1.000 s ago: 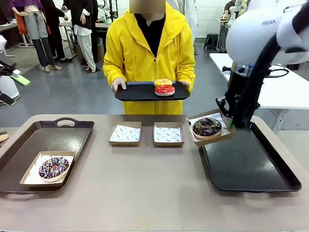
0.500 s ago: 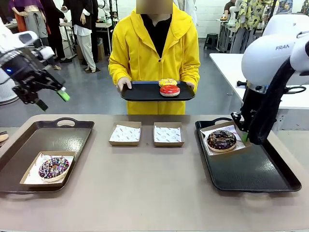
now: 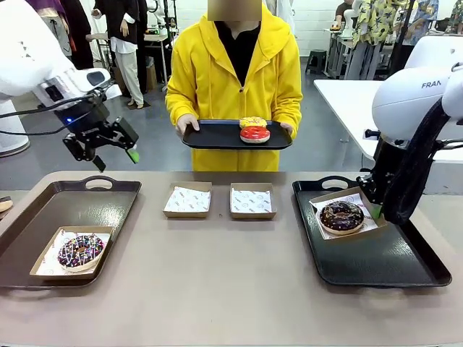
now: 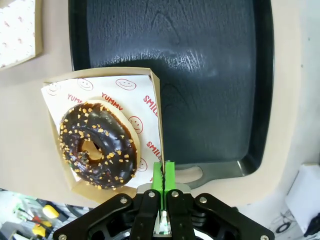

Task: Individually package the donuts and arrange them on the tray.
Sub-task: Place the picked Paper togo box on the Handle tray while simultaneously picking up another Paper togo box from the table with the other hand.

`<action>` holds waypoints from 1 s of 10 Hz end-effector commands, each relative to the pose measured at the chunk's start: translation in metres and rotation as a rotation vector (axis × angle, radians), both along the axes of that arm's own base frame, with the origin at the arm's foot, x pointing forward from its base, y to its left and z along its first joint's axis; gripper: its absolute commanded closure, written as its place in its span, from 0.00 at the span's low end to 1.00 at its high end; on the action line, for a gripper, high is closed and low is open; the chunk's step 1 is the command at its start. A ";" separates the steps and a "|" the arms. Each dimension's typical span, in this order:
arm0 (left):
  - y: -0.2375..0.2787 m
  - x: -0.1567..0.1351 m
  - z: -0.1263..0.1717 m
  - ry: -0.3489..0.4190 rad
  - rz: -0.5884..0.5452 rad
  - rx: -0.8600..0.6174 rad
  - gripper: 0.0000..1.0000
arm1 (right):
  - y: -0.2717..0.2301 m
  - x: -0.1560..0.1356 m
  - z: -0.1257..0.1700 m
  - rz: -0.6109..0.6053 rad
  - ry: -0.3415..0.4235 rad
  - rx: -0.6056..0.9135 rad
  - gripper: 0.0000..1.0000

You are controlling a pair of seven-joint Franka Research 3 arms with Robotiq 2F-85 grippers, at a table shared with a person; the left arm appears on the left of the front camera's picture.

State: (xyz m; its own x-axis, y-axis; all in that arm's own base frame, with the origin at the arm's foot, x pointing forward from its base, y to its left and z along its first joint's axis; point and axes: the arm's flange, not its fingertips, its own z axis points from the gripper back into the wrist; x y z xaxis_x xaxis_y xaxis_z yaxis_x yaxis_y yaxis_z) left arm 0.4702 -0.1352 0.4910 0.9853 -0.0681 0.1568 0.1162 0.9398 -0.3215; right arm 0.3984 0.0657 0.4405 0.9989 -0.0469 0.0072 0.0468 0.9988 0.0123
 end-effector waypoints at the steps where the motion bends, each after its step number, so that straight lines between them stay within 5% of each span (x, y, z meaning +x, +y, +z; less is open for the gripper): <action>1: -0.019 -0.003 -0.014 -0.063 0.037 0.091 0.00 | 0.000 0.000 0.001 0.000 -0.001 0.000 0.99; 10: -0.028 -0.005 -0.018 -0.073 -0.010 0.086 0.00 | 0.000 0.000 0.001 0.000 -0.001 0.000 0.99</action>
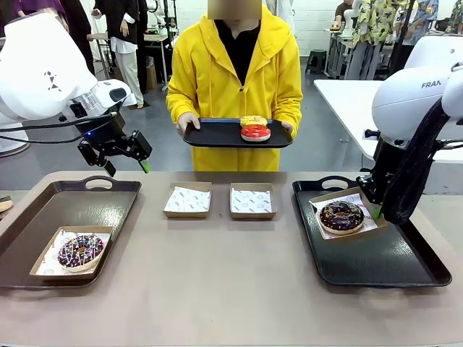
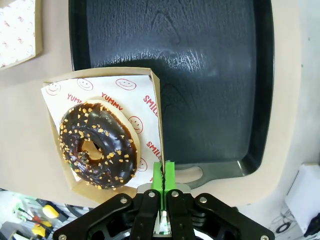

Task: Individually package the donuts and arrange them on the tray.
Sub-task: Place the picked Paper togo box on the Handle tray while simultaneously picking up another Paper togo box from the table with the other hand.

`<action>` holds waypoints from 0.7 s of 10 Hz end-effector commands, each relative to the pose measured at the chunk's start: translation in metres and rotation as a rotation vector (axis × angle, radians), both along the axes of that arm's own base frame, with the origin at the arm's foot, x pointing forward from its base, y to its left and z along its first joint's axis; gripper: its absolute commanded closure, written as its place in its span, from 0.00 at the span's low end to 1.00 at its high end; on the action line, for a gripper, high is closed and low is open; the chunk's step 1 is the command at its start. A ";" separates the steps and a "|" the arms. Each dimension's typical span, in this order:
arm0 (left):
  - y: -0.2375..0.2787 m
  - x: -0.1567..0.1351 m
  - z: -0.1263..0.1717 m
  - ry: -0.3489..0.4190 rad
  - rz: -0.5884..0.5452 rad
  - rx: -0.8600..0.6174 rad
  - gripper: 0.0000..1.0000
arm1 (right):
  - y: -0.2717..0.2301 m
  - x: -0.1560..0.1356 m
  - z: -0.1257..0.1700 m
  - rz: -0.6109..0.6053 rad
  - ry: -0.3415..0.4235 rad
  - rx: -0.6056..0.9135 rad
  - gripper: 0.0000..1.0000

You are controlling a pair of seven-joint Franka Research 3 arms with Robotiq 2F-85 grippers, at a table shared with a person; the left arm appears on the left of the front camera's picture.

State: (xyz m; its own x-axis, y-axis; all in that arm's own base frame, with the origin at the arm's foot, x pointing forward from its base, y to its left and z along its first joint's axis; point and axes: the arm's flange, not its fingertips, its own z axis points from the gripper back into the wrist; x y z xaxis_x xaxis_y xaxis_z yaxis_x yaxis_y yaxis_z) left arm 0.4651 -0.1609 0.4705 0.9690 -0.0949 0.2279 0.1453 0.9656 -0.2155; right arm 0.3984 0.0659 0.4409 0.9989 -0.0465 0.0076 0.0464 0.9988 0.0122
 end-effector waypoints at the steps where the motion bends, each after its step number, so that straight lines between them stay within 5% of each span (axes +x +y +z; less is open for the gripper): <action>1: -0.002 0.000 0.002 0.008 -0.002 -0.014 0.00 | 0.000 0.000 0.000 -0.001 -0.001 0.000 0.99; 7: -0.034 0.032 0.001 0.011 0.030 0.125 0.00 | -0.002 -0.023 -0.018 -0.011 -0.004 -0.031 0.99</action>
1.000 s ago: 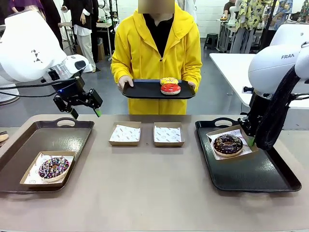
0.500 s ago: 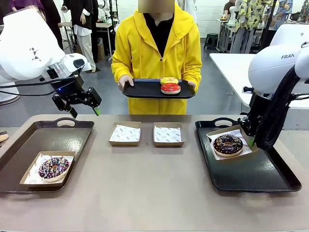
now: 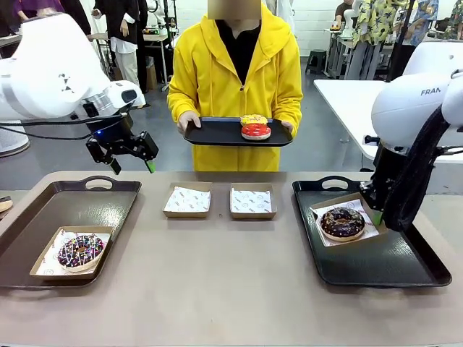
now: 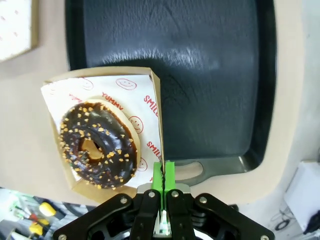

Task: Individually package the donuts and arrange them on the tray.
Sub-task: Place the picked Paper togo box on the Handle tray while simultaneously picking up another Paper togo box from the table with the other hand.

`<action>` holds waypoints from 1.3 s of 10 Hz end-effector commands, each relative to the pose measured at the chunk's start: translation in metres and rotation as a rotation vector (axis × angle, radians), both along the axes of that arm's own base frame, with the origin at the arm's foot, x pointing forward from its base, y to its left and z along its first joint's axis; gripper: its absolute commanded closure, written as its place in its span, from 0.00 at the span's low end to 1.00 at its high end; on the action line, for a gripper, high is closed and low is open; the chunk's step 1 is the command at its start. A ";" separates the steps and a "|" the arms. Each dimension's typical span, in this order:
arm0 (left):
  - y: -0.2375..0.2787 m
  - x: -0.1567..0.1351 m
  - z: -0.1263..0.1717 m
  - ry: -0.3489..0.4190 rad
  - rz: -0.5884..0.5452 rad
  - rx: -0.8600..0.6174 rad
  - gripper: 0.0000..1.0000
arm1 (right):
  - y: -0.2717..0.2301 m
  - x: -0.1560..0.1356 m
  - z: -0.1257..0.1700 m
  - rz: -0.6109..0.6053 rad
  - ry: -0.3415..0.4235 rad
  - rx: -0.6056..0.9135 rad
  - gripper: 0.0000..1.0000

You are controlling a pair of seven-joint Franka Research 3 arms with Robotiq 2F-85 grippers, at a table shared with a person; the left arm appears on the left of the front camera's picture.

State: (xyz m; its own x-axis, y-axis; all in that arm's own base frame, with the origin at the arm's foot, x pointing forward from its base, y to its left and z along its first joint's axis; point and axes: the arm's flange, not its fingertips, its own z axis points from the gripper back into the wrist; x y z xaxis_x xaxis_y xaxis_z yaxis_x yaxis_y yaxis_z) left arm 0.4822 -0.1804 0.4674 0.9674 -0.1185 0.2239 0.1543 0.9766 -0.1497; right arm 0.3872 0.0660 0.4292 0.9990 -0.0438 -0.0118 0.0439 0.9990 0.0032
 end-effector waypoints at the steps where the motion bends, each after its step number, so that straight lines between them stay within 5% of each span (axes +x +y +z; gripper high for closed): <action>1: -0.021 0.025 0.003 0.016 0.067 0.081 0.00 | -0.002 -0.016 -0.012 -0.025 -0.036 -0.022 0.99; 6: -0.041 0.064 -0.015 0.060 0.177 0.086 0.00 | -0.001 -0.017 -0.039 -0.041 -0.038 0.002 0.99; 13: -0.057 0.082 -0.059 0.090 0.223 0.127 0.00 | 0.001 -0.009 -0.062 -0.082 -0.007 -0.010 0.99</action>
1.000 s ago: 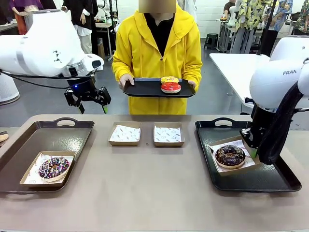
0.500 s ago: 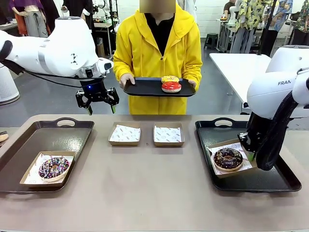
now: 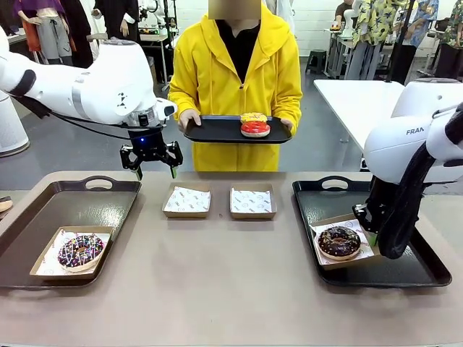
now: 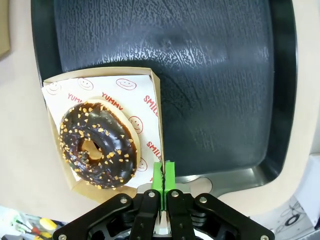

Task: Individually package the donuts and arrange them on the tray.
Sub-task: Place the picked Paper togo box on the Handle tray while simultaneously picking up another Paper togo box from the table with the other hand.

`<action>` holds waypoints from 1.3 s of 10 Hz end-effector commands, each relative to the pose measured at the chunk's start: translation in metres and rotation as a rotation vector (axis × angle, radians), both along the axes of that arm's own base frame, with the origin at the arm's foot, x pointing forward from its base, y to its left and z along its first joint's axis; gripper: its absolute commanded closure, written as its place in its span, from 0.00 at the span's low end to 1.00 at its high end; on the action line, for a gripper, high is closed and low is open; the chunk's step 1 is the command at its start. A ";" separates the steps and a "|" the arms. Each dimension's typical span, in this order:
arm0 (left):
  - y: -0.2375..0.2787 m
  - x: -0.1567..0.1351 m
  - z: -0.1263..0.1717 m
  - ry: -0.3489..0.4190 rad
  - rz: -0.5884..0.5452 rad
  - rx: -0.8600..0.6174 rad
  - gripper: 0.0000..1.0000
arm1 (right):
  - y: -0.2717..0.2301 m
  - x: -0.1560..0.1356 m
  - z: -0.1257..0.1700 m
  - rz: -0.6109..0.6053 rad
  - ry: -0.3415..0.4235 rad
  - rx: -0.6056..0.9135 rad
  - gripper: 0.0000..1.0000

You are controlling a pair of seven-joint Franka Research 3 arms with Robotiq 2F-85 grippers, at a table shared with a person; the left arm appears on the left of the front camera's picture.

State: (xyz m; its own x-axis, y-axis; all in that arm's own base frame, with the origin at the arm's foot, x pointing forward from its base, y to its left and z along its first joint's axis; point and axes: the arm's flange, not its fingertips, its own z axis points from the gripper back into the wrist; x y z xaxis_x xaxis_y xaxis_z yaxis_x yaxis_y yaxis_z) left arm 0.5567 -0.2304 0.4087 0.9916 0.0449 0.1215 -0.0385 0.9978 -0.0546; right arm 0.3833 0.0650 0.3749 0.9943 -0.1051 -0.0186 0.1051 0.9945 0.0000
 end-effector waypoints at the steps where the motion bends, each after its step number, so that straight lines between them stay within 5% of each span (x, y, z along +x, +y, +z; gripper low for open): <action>1: -0.007 0.010 -0.007 0.001 0.040 0.025 0.00 | 0.002 -0.006 -0.009 -0.021 -0.011 -0.009 0.99; 13: -0.012 0.023 -0.065 0.059 -0.007 0.025 0.00 | 0.001 -0.008 -0.017 -0.012 0.009 -0.004 0.99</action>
